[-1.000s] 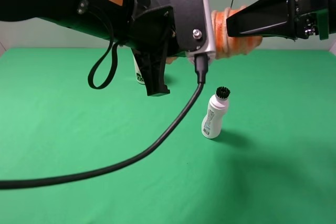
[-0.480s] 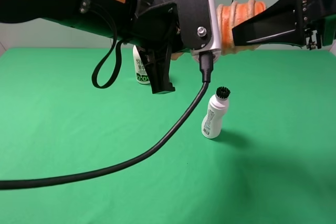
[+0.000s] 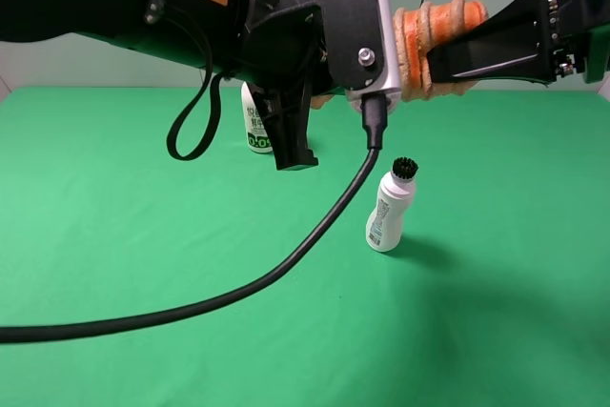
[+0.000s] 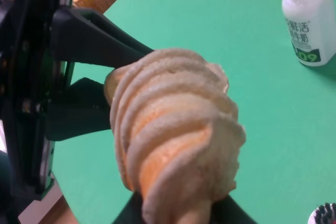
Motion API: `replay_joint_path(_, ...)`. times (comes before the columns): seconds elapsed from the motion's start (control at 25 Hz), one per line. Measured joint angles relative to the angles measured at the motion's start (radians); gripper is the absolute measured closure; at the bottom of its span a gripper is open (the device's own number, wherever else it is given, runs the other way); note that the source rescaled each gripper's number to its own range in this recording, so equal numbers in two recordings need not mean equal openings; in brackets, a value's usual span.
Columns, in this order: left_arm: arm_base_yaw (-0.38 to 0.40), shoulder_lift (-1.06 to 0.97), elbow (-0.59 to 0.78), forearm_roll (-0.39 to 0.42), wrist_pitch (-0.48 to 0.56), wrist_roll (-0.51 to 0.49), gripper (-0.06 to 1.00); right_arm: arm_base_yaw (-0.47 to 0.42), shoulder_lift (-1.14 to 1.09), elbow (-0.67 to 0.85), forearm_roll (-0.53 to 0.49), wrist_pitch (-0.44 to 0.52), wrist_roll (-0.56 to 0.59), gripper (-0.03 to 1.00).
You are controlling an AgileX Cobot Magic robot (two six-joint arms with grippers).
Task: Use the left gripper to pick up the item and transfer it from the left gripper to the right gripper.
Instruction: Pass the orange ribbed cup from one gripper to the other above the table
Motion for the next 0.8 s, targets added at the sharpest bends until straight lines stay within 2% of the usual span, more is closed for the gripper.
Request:
replay_joint_path(0.12,0.000,0.000,0.000,0.000,0.001,-0.017,0.91,0.000,0.000,0.000,0.000,0.000,0.000,0.93)
replay_joint_path(0.2,0.000,0.000,0.000,0.000,0.001,-0.047,0.79,0.000,0.000,0.000,0.001,0.000,0.000,0.93)
replay_joint_path(0.32,0.000,0.000,0.000,0.000,0.001,-0.062,0.40,0.000,0.000,0.000,0.000,0.007,0.000,0.93)
replay_joint_path(0.44,0.000,0.000,0.000,-0.001,-0.001,-0.065,0.10,0.000,0.000,0.000,0.000,0.005,0.000,0.93)
replay_joint_path(0.56,0.000,0.000,0.000,-0.001,-0.002,-0.065,0.00,0.000,0.001,0.000,0.000,0.006,0.000,0.93)
replay_joint_path(0.8,0.000,-0.004,0.000,-0.001,-0.001,-0.067,-0.03,0.000,0.003,0.000,0.002,0.006,0.000,0.95)
